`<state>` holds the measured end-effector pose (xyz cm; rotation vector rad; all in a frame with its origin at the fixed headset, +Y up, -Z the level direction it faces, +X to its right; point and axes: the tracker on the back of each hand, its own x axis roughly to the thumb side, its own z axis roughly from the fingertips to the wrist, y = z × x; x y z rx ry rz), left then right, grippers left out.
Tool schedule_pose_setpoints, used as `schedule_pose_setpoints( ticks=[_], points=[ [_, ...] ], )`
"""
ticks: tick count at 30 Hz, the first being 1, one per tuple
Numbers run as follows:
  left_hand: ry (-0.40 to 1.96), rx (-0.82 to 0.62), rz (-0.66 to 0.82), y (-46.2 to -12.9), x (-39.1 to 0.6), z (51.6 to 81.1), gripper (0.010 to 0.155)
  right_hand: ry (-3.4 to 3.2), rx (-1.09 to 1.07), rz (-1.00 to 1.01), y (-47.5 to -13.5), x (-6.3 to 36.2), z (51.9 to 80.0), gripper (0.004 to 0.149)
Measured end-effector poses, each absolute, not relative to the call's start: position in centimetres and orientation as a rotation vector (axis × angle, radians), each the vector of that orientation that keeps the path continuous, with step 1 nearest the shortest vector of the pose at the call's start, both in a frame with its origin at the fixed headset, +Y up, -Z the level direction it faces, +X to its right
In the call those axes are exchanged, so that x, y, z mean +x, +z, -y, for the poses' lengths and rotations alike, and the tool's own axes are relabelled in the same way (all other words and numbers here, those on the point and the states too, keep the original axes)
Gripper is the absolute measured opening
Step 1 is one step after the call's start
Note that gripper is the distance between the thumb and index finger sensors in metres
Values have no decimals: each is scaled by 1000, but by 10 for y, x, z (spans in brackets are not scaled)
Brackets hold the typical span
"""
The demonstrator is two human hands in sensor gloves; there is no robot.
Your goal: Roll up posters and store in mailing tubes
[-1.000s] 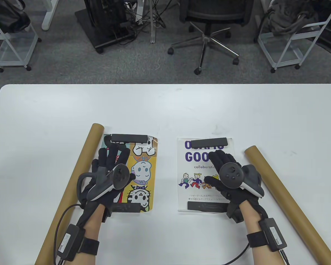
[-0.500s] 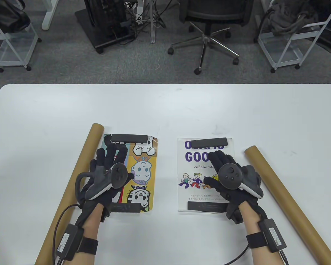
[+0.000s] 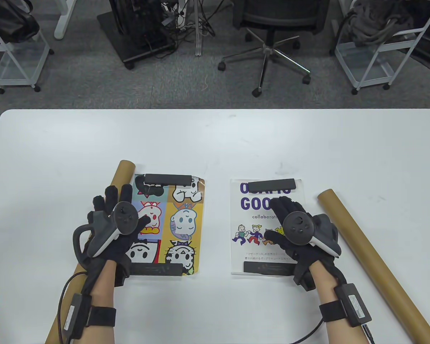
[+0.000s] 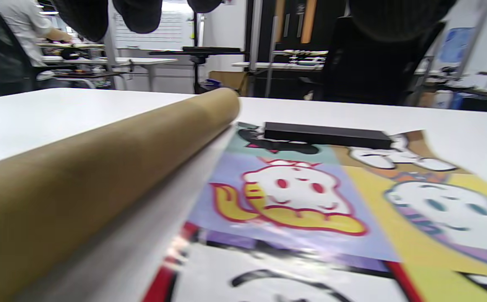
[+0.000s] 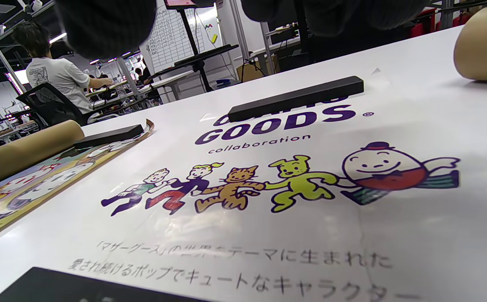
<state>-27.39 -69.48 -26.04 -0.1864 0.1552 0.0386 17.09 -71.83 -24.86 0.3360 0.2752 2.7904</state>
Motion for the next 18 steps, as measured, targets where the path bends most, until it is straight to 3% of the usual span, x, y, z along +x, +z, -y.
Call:
schedule_pose_setpoints(
  ticks=[9,18],
  points=[
    [68,-293,-361,-264,-306,718,101,2785,326,-281,-249,172,718,84],
    [66,-442,-459,-267,-316,736,105,2791,327,-310,-249,171,718,83]
  ],
)
